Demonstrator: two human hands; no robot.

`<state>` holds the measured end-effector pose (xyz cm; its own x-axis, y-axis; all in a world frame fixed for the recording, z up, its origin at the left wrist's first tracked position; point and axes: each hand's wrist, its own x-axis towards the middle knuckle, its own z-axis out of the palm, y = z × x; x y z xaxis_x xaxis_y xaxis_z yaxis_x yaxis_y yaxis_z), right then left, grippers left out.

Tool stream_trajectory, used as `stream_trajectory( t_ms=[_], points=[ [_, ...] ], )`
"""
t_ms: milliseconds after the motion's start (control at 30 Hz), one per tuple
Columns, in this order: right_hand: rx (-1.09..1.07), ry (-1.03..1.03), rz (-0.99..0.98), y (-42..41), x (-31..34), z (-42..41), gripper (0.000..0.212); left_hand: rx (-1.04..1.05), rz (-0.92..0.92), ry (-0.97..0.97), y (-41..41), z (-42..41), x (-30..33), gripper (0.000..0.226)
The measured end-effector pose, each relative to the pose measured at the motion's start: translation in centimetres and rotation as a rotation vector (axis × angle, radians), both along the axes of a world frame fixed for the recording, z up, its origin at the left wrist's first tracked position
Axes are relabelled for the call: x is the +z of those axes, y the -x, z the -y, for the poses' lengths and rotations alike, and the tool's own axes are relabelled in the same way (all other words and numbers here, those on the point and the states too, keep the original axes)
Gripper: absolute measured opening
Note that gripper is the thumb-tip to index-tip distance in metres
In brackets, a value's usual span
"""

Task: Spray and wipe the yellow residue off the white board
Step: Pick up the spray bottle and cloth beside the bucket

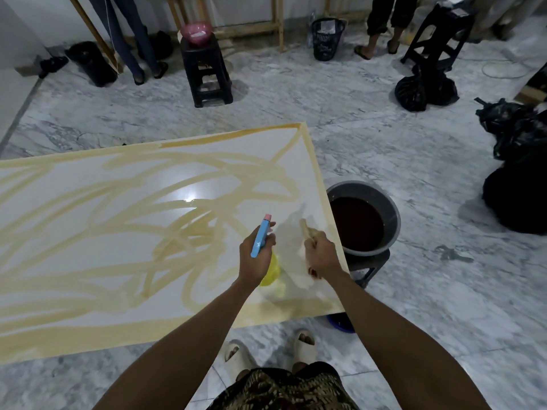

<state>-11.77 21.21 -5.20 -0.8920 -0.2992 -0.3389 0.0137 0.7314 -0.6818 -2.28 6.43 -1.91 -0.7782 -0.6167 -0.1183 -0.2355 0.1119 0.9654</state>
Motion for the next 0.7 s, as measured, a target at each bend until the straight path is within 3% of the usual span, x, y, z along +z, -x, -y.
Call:
stream_trajectory(
  t_ms=[133, 233, 300, 400, 700],
  points=[
    [-0.372, 0.615, 0.545, 2.3, 4.4, -0.5, 0.015, -0.013, -0.047, -0.049, 0.4, 1.4, 2.9, 0.014],
    [-0.384, 1.033, 0.708, 2.7, 7.5, -0.7, 0.036, -0.078, -0.076, -0.066, 0.3, 2.8, 5.3, 0.014],
    [-0.323, 1.082, 0.743, 2.8, 8.8, -0.1, 0.048, -0.098, -0.106, -0.071, 0.0, 3.6, 6.8, 0.021],
    [-0.227, 0.993, 0.795, 2.7, 9.4, 1.3, 0.058, -0.117, -0.129, -0.072, -0.3, 4.6, 8.2, 0.026],
    [-0.231, 1.015, 0.765, -0.7, 11.3, 7.4, 0.053, -0.152, -0.132, -0.053, -3.4, 9.2, 10.8, 0.023]
  ],
)
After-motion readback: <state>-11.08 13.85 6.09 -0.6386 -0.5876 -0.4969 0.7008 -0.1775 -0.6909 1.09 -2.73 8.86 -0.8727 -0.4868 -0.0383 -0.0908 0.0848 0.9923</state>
